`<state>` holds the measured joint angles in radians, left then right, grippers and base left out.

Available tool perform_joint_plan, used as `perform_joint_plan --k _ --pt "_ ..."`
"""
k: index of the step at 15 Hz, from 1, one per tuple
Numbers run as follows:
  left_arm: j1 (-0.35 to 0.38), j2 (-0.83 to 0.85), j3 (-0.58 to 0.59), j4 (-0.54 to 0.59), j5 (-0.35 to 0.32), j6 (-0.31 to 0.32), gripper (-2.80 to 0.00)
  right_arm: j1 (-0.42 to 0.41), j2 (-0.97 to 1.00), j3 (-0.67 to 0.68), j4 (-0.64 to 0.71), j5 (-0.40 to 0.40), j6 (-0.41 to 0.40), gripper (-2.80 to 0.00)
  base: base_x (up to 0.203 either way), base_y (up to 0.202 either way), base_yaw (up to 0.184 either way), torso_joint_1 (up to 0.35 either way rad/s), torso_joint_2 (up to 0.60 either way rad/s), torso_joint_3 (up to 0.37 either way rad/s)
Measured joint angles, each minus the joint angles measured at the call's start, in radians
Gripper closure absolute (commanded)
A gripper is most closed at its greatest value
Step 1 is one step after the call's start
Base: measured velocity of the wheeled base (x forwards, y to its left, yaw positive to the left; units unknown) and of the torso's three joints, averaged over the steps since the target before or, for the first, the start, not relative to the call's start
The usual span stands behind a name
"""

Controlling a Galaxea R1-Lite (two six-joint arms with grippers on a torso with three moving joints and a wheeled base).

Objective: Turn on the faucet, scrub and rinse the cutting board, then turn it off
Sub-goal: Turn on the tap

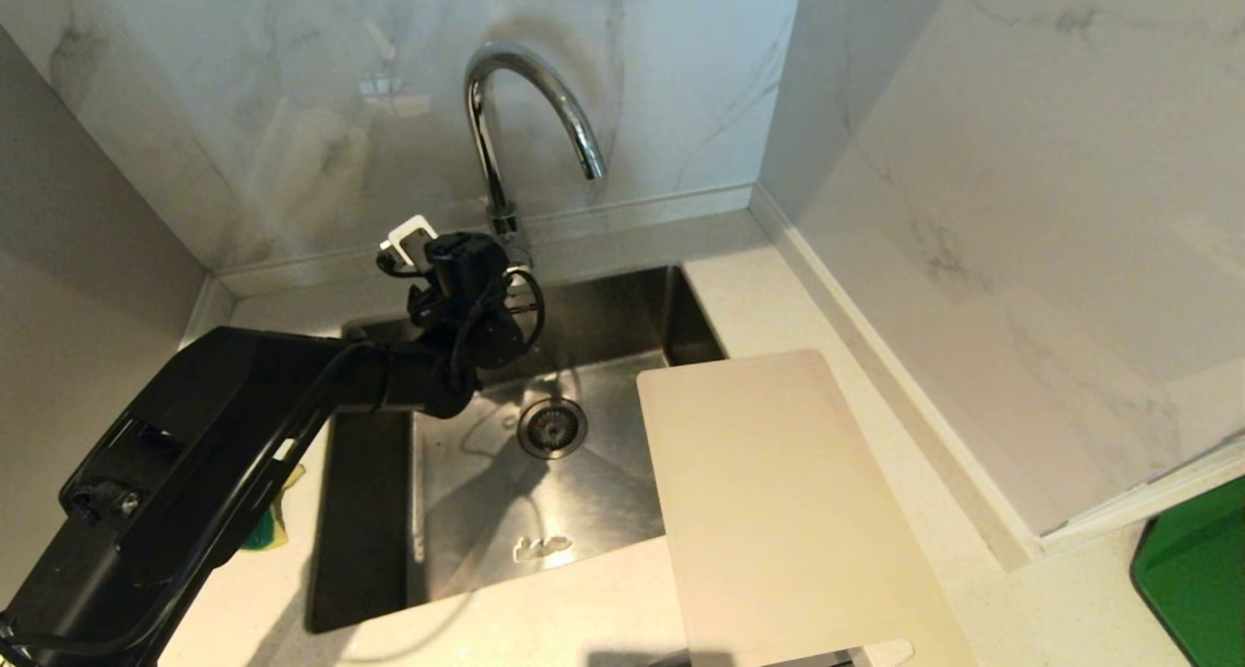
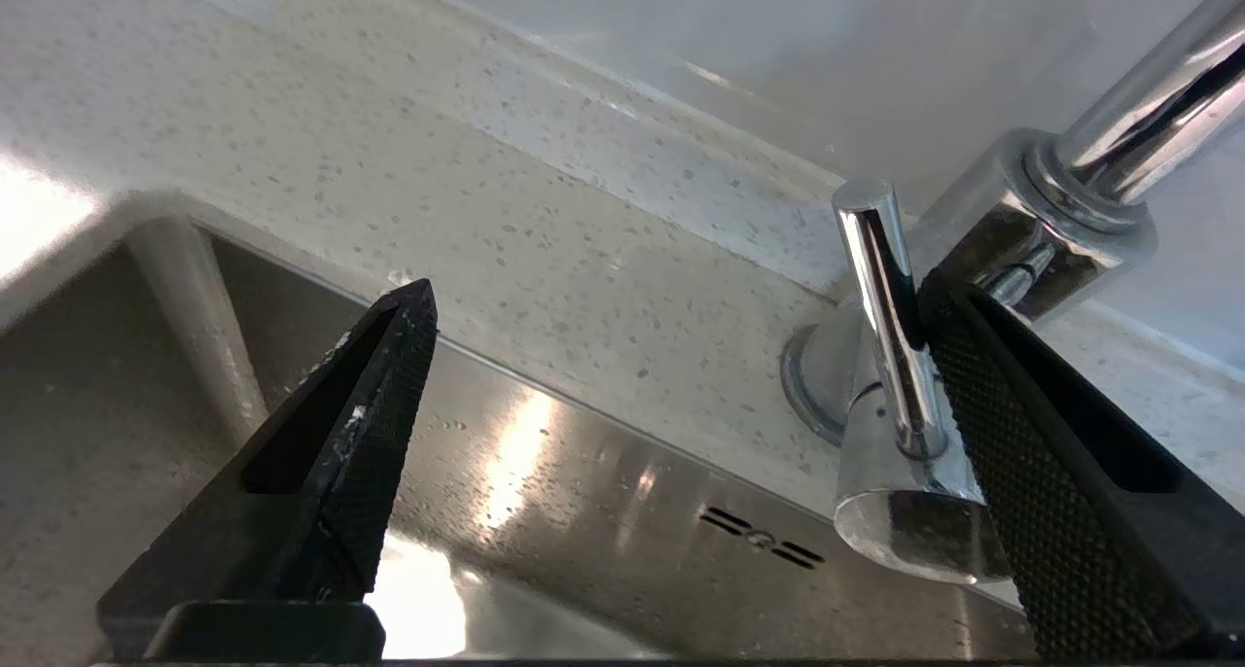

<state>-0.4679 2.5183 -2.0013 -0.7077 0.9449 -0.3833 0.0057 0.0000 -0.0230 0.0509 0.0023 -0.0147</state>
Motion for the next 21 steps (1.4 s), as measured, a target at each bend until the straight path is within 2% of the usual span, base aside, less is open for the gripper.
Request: perform_joint_plan --k 7,13,15,18,19,21 --pt "0.046 -0.002 -0.001 0.006 -0.048 -0.02 -2.8 0.0 0.0 0.0 0.0 0.0 0.0 0.0 0.0 0.0 0.0 0.0 0.0 0.0" --pt "0.05 -0.007 0.0 0.029 -0.047 -0.043 -2.8 0.0 0.0 0.0 0.0 0.0 0.0 0.0 0.0 0.0 0.0 0.0 0.0 0.0" --pt "0.05 -0.019 0.0 0.11 -0.048 -0.103 -2.8 0.0 0.0 0.0 0.0 0.0 0.0 0.0 0.0 0.0 0.0 0.0 0.0 0.0" --pt "0.05 -0.053 0.0 0.303 -0.092 -0.263 -2.8 0.0 0.0 0.0 0.0 0.0 0.0 0.0 0.0 0.0 0.0 0.0 0.0 0.0" --pt "0.05 -0.062 0.0 0.346 -0.103 -0.297 -2.8 0.0 0.0 0.0 0.0 0.0 0.0 0.0 0.0 0.0 0.0 0.0 0.0 0.0" --pt "0.049 -0.071 0.001 0.363 -0.106 -0.311 -2.8 0.0 0.0 0.0 0.0 0.001 0.0 0.0 0.0 0.0 0.0 0.0 0.0 0.0"
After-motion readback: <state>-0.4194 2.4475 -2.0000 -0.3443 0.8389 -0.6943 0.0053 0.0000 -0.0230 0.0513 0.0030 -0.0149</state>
